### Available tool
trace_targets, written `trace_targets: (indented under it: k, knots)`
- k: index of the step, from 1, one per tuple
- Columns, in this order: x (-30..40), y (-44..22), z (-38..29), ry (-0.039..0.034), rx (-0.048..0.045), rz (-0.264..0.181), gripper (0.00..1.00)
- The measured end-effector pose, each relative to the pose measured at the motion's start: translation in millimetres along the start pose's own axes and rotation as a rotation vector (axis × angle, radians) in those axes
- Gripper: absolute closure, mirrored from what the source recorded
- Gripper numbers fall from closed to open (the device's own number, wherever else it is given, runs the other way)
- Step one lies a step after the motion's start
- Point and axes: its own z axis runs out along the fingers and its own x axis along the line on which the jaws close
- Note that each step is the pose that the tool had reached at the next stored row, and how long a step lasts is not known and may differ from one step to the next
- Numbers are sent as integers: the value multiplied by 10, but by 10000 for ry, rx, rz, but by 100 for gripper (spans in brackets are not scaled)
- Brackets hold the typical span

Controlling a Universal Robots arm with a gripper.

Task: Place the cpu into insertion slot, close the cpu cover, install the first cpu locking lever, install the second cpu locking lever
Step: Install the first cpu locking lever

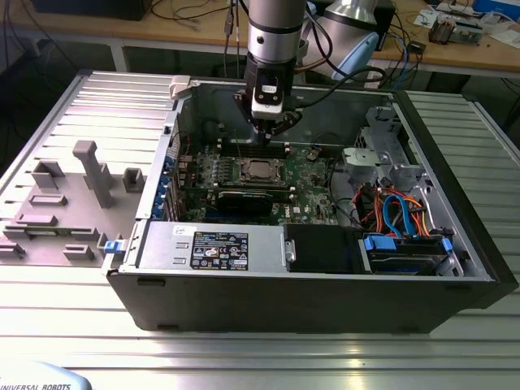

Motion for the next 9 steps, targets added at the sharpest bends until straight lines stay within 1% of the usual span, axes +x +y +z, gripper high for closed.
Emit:
trace_targets:
  k: [6,8,9]
  knots:
    - [0,0,0,0,0,-10,89]
    - [0,0,0,2,1,-76,89]
    - [0,0,0,3,2,-176,89]
